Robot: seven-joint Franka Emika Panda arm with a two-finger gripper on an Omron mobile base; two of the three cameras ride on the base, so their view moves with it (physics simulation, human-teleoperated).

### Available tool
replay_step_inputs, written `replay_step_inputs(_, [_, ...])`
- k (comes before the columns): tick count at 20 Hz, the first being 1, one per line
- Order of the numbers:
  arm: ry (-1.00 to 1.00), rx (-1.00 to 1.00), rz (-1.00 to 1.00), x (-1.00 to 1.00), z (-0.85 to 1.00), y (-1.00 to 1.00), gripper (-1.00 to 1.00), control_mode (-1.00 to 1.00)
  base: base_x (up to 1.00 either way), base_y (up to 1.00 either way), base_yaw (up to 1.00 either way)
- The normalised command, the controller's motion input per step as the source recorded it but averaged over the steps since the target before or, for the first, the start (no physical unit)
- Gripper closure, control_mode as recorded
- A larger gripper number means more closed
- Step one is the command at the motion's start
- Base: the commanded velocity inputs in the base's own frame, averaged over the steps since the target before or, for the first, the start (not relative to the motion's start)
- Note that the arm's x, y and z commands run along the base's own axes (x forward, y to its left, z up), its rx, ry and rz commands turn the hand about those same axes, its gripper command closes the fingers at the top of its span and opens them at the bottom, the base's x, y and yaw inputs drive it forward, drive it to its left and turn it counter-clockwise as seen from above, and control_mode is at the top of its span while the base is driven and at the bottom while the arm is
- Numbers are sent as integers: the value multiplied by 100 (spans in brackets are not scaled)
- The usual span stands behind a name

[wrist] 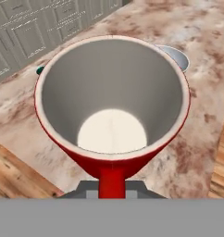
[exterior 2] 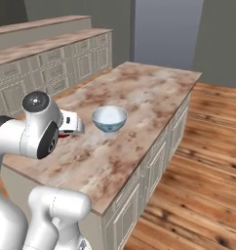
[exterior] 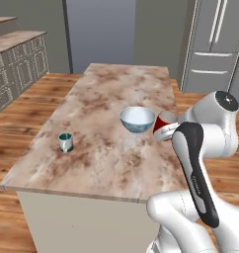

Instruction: Clear the mugs and bowl far away from the sink.

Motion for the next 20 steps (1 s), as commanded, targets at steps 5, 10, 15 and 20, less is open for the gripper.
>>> replay_step_inputs(5, [0,0,0,0,0,0,100,100,47,0,-8])
replay_step_inputs(10, [0,0,-6,0,-5,0,100,-100,0,0,-7])
replay_step_inputs(15, [4,0,-8,0,-26,6,100,-100,0,0,0])
replay_step_inputs(20, [1,-2,0,0,-31,8,100,-100,0,0,0])
